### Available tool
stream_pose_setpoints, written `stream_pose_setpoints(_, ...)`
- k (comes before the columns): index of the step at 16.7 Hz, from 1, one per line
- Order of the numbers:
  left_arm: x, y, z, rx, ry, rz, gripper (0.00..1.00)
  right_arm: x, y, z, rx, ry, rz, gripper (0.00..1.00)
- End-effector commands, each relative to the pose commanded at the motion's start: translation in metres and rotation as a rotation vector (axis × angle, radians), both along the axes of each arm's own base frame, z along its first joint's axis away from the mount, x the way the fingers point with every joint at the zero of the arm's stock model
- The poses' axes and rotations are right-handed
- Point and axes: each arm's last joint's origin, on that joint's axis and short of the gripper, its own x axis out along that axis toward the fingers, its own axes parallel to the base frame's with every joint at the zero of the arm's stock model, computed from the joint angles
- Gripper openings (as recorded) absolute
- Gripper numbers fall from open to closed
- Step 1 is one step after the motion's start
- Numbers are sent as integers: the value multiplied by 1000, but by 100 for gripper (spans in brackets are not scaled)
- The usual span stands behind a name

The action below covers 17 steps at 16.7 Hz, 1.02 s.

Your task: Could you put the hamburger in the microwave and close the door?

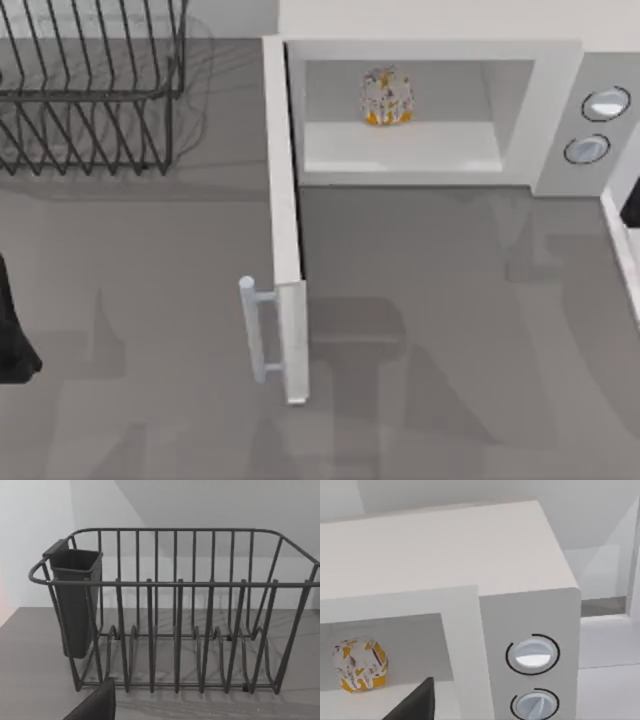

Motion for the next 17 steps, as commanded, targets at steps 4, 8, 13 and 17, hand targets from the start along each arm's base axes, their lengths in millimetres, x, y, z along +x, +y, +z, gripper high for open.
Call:
stream_pose_setpoints(4, 0, 0, 0, 0, 0, 0, 100, -49, -40, -34, -7, -83, 5, 100)
stream_pose_setpoints(8, 0, 0, 0, 0, 0, 0, 100, -67, -55, -70, -65, -136, 7, 100)
stream_pose_setpoints(13, 0, 0, 0, 0, 0, 0, 100, -71, -61, -83, -108, -167, 7, 100)
stream_pose_setpoints(17, 0, 0, 0, 0, 0, 0, 92, -71, -61, -83, -108, -167, 7, 100)
